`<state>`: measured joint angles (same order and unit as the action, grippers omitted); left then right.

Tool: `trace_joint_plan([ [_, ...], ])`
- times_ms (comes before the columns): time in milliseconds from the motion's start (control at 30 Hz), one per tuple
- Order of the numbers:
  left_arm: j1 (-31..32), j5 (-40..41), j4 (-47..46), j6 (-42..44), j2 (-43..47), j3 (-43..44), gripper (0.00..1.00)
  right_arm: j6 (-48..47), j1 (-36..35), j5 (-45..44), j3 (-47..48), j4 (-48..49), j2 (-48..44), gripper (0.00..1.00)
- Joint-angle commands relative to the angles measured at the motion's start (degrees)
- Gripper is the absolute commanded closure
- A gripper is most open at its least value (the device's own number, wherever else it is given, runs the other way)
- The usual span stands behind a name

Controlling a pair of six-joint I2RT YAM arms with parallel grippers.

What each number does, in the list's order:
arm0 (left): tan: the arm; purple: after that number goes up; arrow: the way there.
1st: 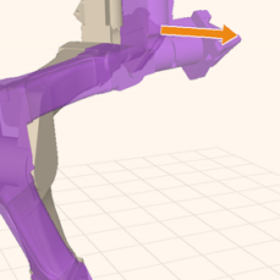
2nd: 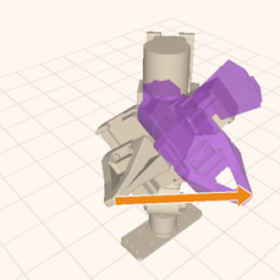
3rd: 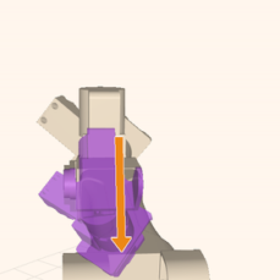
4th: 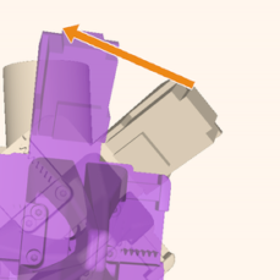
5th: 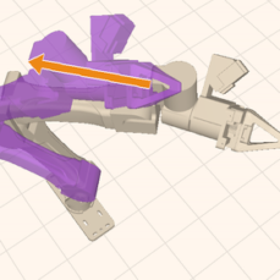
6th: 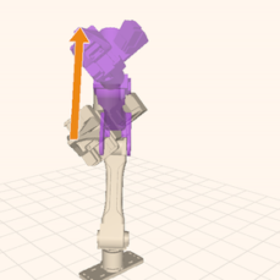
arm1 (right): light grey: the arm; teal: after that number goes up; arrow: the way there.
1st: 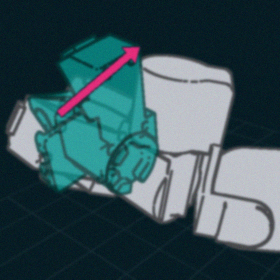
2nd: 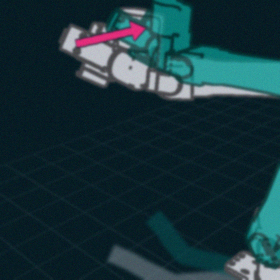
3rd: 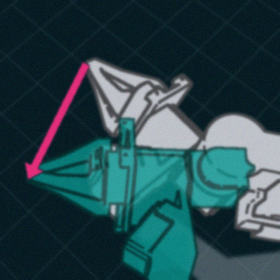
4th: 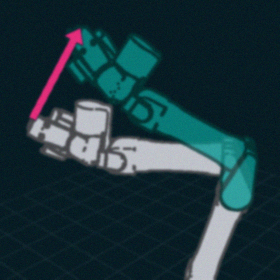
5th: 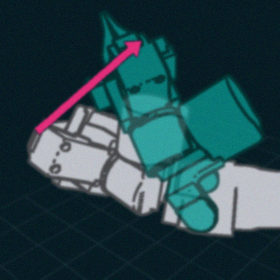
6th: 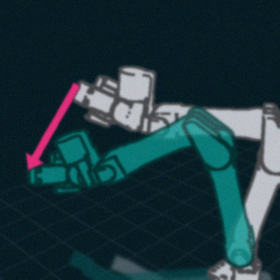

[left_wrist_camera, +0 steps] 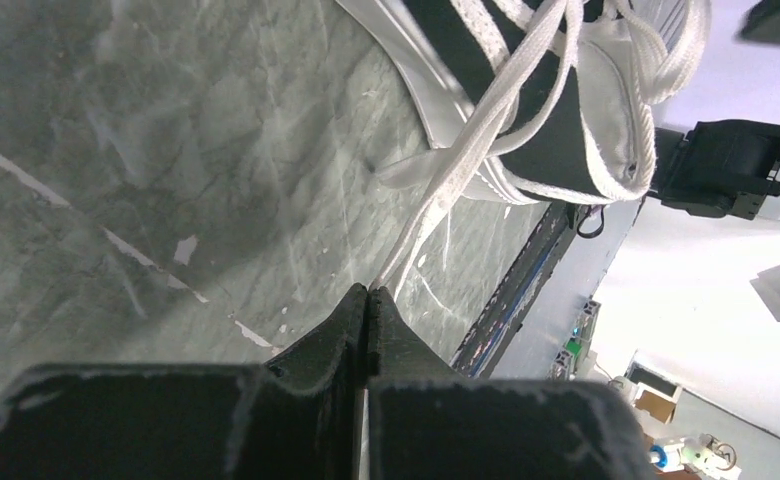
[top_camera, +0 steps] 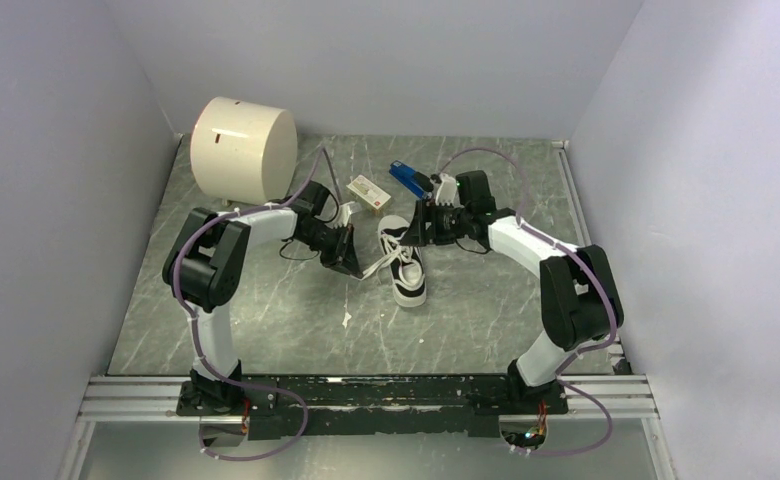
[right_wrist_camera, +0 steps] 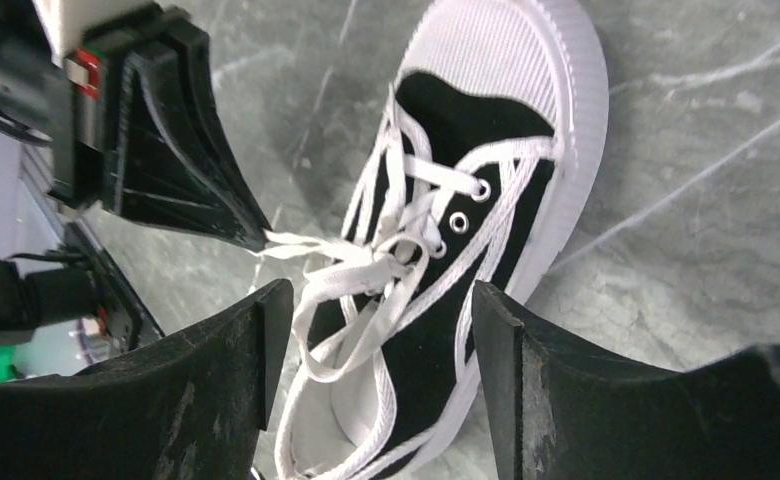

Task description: Tie the shoes

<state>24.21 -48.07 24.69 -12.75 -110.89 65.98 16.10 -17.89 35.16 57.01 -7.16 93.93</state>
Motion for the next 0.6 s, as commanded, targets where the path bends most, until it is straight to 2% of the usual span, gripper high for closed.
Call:
trace_joint_plan([
  [0, 0.9, -1.9, 0.17, 0.28, 0.5, 1.99, 0.95, -6.7, -2.52, -4.54, 1.23, -6.92, -1.37, 0.31],
  [267, 1.19, -1.84, 0.34, 0.36, 0.67, 2.08, 0.95, -9.44, -7.07, -12.3, 1.67, -9.92, -3.0, 0.36],
  [567, 1.29, -1.78, 0.33, 0.28, 0.54, 2.06, 0.95, -9.68, -12.63, -17.17, 2.96, -9.84, -3.5, 0.34],
])
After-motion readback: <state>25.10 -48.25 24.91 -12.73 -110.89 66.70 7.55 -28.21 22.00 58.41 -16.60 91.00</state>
